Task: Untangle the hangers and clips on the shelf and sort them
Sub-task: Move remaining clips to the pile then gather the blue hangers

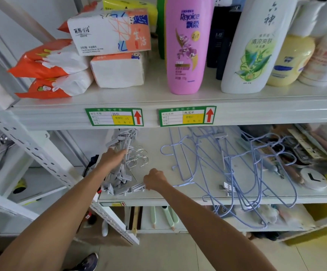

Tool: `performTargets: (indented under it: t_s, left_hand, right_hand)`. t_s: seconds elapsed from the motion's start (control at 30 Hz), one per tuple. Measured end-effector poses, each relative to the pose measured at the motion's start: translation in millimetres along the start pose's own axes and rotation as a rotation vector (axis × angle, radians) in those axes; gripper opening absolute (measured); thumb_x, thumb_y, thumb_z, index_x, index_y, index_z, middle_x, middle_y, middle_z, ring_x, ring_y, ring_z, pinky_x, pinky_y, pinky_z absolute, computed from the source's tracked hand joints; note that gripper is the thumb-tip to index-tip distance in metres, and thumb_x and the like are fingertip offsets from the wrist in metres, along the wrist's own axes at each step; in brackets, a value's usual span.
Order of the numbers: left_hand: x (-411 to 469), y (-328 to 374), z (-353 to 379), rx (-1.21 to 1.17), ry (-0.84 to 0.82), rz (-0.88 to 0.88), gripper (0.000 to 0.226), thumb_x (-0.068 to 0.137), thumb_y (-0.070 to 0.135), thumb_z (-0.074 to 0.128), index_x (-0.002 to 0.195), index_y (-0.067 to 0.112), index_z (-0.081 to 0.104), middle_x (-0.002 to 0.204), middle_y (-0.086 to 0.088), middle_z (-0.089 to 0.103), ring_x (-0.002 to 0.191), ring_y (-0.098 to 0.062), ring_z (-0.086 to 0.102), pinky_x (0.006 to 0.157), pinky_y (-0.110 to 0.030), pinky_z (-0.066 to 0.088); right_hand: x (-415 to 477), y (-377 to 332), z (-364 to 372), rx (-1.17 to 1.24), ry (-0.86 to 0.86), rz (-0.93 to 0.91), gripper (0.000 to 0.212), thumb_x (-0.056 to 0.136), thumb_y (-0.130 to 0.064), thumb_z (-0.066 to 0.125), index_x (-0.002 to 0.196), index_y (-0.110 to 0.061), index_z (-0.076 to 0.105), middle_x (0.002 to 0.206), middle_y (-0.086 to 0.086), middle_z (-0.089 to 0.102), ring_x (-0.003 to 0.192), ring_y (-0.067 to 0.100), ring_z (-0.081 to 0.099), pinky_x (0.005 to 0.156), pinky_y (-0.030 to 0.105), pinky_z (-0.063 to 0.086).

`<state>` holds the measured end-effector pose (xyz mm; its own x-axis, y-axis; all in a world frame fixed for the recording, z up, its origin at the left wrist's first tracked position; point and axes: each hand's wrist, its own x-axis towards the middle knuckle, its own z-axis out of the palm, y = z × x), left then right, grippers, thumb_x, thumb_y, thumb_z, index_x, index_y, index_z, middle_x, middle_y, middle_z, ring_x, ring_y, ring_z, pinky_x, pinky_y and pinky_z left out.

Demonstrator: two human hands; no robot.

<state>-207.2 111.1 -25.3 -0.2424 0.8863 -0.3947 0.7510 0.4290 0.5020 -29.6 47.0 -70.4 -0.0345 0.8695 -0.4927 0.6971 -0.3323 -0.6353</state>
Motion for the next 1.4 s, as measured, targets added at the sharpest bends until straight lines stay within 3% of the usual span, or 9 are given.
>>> performTargets:
  t_s: [0.1,0.2,0.37,0.47,0.63,0.77,1.1,1.27,1.4]
  left_hand:
    - [-8,-1,4,-0.012,0.000,0.011,0.093,0.080,0.068,0.040,0.136,-0.006,0.046,0.128,-0.025,0.059,0.103,-0.033,0.064,0.057,-0.028,0.038]
    - [-17,-2,8,-0.013,-0.010,0.020,0.085,0.087,0.063,0.038,0.130,-0.009,0.050,0.110,-0.026,0.064,0.079,-0.028,0.063,0.055,-0.029,0.035]
    - [-17,-7,10,-0.039,0.022,0.021,0.072,0.088,0.060,0.042,0.119,-0.003,0.059,0.070,-0.005,0.052,0.058,-0.017,0.051,0.054,-0.028,0.036]
    - [-24,-5,12,-0.019,0.038,0.052,0.044,0.094,0.050,0.041,0.078,0.011,0.052,0.059,0.001,0.040,0.050,-0.017,0.042,0.055,-0.028,0.038]
    - [-28,-4,12,-0.045,0.070,0.089,0.042,0.096,0.045,0.042,0.069,0.013,0.042,0.062,-0.004,0.044,0.056,-0.020,0.047,0.057,-0.030,0.036]
    - [-29,-3,10,-0.051,0.080,0.110,0.043,0.095,0.044,0.043,0.064,0.015,0.039,0.055,0.000,0.037,0.048,-0.018,0.039,0.056,-0.028,0.036]
    - [-42,53,8,-0.007,0.536,0.334,0.029,0.087,0.037,0.062,0.096,0.010,0.057,0.097,-0.008,0.057,0.092,-0.027,0.053,0.083,-0.041,0.046]
    - [-69,104,65,-0.129,0.291,0.434,0.013,0.084,0.017,0.065,0.090,0.006,0.067,0.091,-0.010,0.071,0.089,-0.025,0.064,0.077,-0.030,0.045]
    - [-81,116,128,0.006,0.057,0.343,0.025,0.084,0.029,0.060,0.095,0.008,0.066,0.095,-0.016,0.068,0.096,-0.030,0.065,0.078,-0.032,0.046]
  right_hand:
    - [-14,-8,2,0.024,-0.058,-0.044,0.031,0.089,-0.012,0.048,0.112,0.004,0.062,0.094,0.014,0.064,0.079,0.026,0.060,0.086,0.037,0.058]
    - [-21,-13,8,-0.027,-0.118,-0.103,0.030,0.091,-0.010,0.050,0.111,0.006,0.064,0.080,0.008,0.061,0.069,0.020,0.059,0.068,0.025,0.054]
    - [-32,-16,13,-0.038,-0.200,-0.093,0.028,0.095,-0.022,0.062,0.109,0.002,0.069,0.114,0.020,0.062,0.113,0.035,0.057,0.083,0.031,0.045]
    - [-27,-14,17,-0.111,-0.157,-0.175,0.032,0.097,-0.027,0.061,0.115,-0.002,0.068,0.117,0.017,0.064,0.118,0.032,0.054,0.087,0.034,0.048]
    - [-32,-12,18,-0.063,-0.145,-0.108,0.027,0.091,-0.014,0.057,0.110,0.002,0.068,0.105,0.015,0.067,0.097,0.029,0.064,0.087,0.034,0.056]
    - [-32,-7,14,-0.074,-0.081,-0.101,0.017,0.083,-0.009,0.049,0.093,-0.001,0.060,0.092,0.013,0.061,0.083,0.029,0.061,0.054,0.022,0.044]
    - [-41,4,-21,-0.016,0.146,-0.237,0.030,0.085,-0.002,0.047,0.107,0.004,0.066,0.112,0.021,0.067,0.108,0.036,0.062,0.092,0.035,0.051]
    - [-40,51,-76,0.071,0.349,-0.179,0.023,0.082,-0.008,0.053,0.097,-0.007,0.071,0.103,0.013,0.072,0.103,0.032,0.065,0.086,0.032,0.052]
    - [-48,120,-139,0.137,0.545,-0.048,0.019,0.080,-0.010,0.052,0.093,-0.012,0.065,0.097,0.016,0.070,0.095,0.036,0.065,0.077,0.034,0.052]
